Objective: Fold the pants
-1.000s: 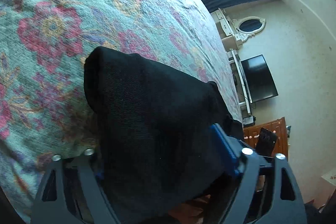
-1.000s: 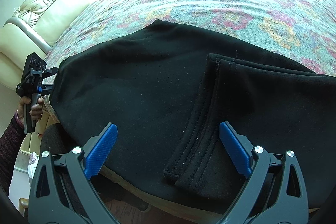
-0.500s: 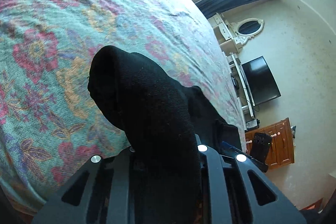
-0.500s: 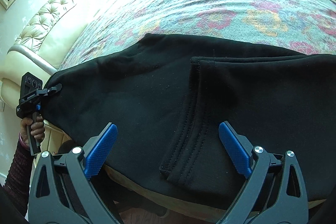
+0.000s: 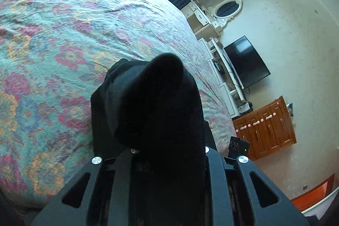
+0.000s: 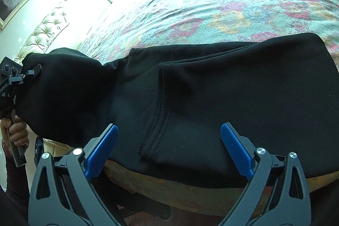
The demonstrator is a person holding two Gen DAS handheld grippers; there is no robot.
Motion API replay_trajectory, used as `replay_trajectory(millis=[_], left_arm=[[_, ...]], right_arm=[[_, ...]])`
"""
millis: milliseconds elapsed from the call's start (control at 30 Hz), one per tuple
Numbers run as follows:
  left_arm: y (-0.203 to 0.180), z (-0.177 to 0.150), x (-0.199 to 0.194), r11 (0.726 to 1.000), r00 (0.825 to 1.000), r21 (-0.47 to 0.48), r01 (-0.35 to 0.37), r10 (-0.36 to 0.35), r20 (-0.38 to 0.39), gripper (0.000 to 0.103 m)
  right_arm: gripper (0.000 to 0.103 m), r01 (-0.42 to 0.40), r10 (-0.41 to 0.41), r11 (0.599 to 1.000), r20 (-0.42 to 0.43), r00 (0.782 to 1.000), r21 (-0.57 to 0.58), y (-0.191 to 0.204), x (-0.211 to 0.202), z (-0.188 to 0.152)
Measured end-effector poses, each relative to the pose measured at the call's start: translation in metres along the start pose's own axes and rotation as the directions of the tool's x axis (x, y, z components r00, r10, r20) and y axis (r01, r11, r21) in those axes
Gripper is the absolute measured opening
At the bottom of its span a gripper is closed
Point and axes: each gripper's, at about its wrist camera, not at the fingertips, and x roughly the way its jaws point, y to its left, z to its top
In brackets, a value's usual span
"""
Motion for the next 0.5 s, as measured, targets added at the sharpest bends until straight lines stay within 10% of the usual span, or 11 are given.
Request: replay_trajectory(millis=[500], left_arm=[[-0.091,-0.039,0.192,0.945,0.951,0.23,-0.231,0.27,-0.154,0.019]], right_arm=[[0.098,-0.042,0.033,0.993,0.082,0.996,0.111,-0.045,-0.042,-0.018]])
